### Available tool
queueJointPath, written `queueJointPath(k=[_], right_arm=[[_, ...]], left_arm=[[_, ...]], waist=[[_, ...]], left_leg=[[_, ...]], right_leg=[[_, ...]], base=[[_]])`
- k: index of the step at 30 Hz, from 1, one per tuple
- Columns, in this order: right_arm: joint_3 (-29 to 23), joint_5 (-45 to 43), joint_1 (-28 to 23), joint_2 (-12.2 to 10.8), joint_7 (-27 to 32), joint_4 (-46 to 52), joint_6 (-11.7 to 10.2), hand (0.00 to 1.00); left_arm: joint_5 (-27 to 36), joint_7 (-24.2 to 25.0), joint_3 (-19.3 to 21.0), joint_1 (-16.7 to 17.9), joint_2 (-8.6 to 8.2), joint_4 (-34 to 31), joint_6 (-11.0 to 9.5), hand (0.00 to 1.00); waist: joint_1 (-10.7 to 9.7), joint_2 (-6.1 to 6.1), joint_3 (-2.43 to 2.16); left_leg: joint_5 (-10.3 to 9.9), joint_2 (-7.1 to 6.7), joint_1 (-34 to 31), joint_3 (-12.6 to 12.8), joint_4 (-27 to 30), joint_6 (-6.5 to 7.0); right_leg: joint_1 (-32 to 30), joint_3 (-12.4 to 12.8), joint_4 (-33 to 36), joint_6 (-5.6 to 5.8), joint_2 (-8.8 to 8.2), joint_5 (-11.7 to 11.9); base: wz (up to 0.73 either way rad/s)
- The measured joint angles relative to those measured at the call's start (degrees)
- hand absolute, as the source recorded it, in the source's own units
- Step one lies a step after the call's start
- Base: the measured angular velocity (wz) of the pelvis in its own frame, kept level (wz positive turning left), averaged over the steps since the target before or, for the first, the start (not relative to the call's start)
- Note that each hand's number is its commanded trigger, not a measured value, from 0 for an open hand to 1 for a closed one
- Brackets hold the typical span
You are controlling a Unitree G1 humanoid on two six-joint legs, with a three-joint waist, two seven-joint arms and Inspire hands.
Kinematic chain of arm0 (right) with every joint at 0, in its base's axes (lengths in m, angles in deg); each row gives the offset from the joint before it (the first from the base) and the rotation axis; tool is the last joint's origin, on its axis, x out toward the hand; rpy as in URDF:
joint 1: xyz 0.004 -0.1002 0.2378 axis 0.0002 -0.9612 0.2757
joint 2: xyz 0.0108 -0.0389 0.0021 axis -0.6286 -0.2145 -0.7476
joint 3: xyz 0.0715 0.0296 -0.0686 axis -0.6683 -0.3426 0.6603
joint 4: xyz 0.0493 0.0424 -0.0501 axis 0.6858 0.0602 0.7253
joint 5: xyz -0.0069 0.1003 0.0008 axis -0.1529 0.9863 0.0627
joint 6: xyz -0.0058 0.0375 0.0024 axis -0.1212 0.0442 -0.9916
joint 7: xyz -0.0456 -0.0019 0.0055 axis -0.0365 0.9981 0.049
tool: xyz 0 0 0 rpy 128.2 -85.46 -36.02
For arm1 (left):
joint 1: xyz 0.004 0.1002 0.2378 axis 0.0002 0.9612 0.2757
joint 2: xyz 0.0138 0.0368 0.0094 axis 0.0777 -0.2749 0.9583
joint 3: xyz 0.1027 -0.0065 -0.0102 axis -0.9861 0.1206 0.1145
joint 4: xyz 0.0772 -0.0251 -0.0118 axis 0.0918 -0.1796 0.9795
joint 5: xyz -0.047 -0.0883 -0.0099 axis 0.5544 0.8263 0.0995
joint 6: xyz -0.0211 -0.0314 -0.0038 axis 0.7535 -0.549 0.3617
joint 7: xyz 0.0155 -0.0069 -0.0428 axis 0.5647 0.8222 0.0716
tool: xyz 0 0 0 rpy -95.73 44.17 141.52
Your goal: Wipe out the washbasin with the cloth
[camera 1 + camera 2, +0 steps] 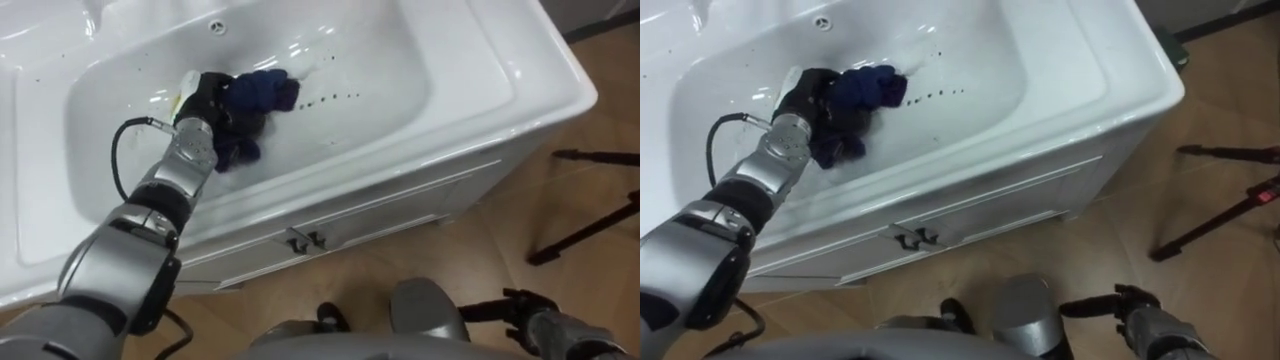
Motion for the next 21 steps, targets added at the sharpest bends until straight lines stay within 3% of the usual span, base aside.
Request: queueJointPath(k=[4,9,13,21], right_arm=[[0.10,4.98,0.01,0.22,-0.08,0.54,-0.82,0.00],[0.22,10.01,-0.34,0.32,-2.32,-0.37,-1.31,0.00],[-0.06,14.37,-1.24,1.19,-2.95,-1.58,-2.06,0.00],[-0.11,12.86,-3.36,3.89,-3.30,-5.77,-1.86,0.00]], left_arm=[[0.20,1.16,-4.37,-0.91,-1.26,-2.49,0.62,1.00],[0.03,3.49,-8.18,-1.40,-2.95,-5.72,0.86,1.00],[0.39,7.08,-10.65,-1.50,-3.37,-10.67,1.60,1.00],[0.40,10.31,-12.48,-1.61,-3.07,-13.95,2.95,1.00]], waist=[[-0.65,1.77,-0.12],[-2.52,2.09,-0.02],[-3.83,3.48,-0.02],[-5.02,4.01,-0.03]], left_leg=[[0.53,-0.05,0.97,0.58,-2.30,0.60],[0.50,-0.02,2.72,1.99,-2.99,0.72],[0.41,0.00,3.42,1.66,-3.71,0.85],[0.43,-0.21,4.60,1.49,-4.42,0.86]], right_leg=[[1.43,0.15,-3.54,0.71,0.26,1.79],[3.60,0.92,-5.71,1.20,0.41,2.53],[5.07,0.37,-7.38,1.28,0.63,3.17],[6.29,-0.20,-7.40,1.31,0.48,2.86]], base=[[-0.04],[-0.08],[0.04],[0.05]])
